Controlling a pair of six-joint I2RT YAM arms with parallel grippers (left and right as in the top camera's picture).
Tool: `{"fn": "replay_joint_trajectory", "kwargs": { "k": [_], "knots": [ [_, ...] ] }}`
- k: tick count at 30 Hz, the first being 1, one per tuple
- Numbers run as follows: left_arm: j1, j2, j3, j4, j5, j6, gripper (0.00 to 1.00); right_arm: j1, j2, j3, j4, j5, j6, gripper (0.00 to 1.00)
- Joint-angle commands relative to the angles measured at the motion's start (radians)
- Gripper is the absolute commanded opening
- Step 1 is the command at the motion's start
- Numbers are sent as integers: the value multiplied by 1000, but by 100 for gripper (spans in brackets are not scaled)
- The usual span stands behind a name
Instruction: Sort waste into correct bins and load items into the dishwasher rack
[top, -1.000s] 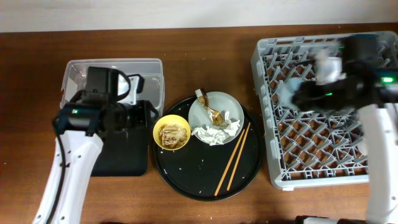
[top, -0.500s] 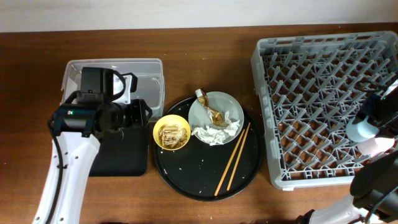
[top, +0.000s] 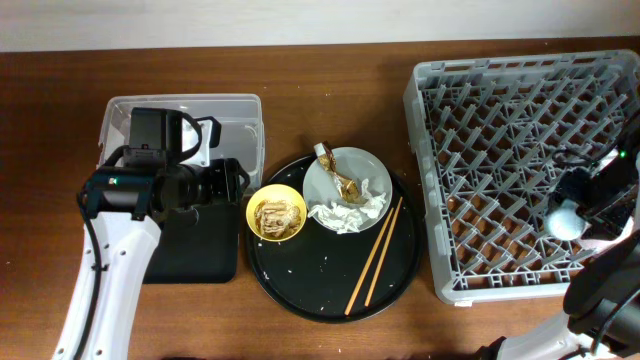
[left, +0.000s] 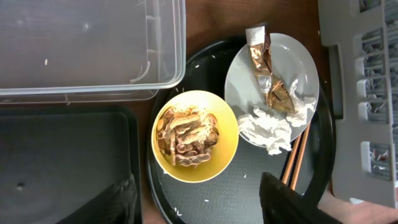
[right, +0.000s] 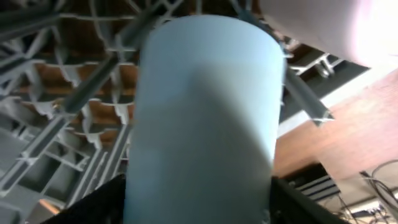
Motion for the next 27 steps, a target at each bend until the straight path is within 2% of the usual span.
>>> {"fn": "replay_joint_trajectory", "kwargs": {
  "k": [1,5,8,10,12,14,16,19,24,27],
  "knots": [
    [3,-13,8,-1,-3,10,66,-5,0,-8,-8,-86,-16,76],
    [3,-13,8,-1,-3,10,67,-3,-55,37,-26,-134,-36,80],
    [2,-13,8,2,-2,10,67,31,-152,61,-31,-260,-117,80],
    [-24,-13,8,26,0,25,66,115,-251,61,-35,-264,-146,79],
    [-107,-10,8,89,-3,84,66,214,-328,61,-35,-227,-146,79],
    [-180,8,8,151,-26,87,66,307,-409,48,-38,-158,-116,79],
    [-266,76,14,229,-26,87,63,373,-494,18,-38,-148,-111,79],
    [-345,226,98,274,-32,83,63,413,-593,-56,-50,-148,-114,80],
    [-415,455,152,402,-68,-37,63,414,-626,-169,-45,-148,-120,80],
    [-444,557,152,420,-90,-70,63,414,-626,-203,-34,-148,-121,80]
  ]
}}
